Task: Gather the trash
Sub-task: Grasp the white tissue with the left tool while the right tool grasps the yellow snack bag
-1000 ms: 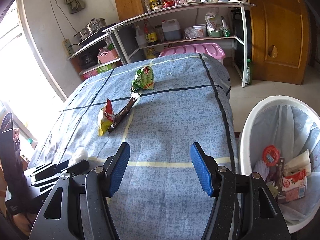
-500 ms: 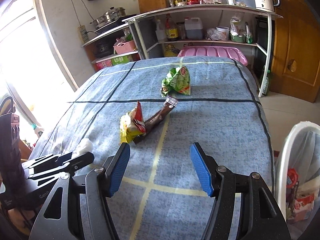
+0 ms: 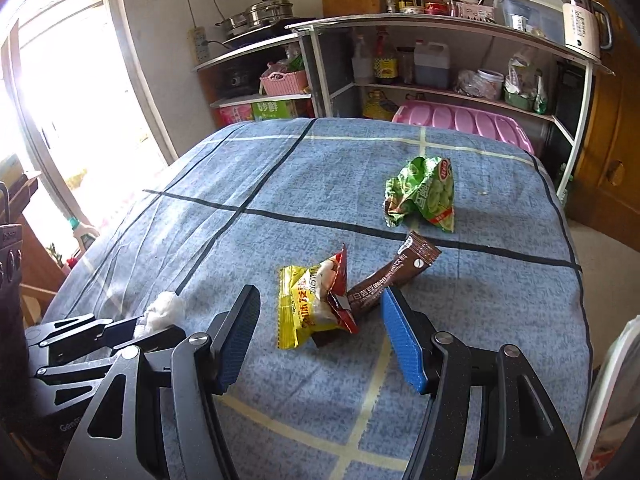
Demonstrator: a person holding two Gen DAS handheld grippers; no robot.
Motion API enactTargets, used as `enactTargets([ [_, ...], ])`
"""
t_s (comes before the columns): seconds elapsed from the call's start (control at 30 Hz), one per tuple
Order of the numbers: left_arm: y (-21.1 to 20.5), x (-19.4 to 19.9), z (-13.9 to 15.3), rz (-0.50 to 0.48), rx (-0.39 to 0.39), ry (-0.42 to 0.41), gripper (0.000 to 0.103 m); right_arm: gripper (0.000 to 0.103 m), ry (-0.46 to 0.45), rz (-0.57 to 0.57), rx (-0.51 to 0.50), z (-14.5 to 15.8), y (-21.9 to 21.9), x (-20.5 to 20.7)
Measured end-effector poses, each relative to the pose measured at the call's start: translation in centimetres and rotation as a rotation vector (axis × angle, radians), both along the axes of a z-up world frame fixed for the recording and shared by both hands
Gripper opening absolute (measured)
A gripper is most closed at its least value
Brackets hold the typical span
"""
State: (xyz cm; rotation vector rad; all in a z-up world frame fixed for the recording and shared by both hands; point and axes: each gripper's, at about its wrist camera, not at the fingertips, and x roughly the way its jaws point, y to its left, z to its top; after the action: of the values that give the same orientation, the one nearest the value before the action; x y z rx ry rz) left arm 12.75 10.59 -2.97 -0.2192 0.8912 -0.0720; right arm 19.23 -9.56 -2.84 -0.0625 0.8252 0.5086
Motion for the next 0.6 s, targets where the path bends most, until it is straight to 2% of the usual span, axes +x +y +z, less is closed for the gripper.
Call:
enactTargets([
  [0.1, 0.1, 0.0, -0.1, 0.002, -0.004, 0.006, 0.029, 0.063, 0.0, 0.006, -0.012, -0.4, 0.5, 0.3],
  [0.37, -0.1, 0.0, -0.1, 0.005, -0.003, 0.009, 0.029, 0.033, 0.021, -0.005, -0.033, -1.3, 0.7, 0.2],
  [0.6, -0.6, -0.3, 0.3, -0.002, 0.006, -0.002, 0.029, 0.031, 0.023, -0.008, -0.016, -1.1, 0.2, -0.5],
])
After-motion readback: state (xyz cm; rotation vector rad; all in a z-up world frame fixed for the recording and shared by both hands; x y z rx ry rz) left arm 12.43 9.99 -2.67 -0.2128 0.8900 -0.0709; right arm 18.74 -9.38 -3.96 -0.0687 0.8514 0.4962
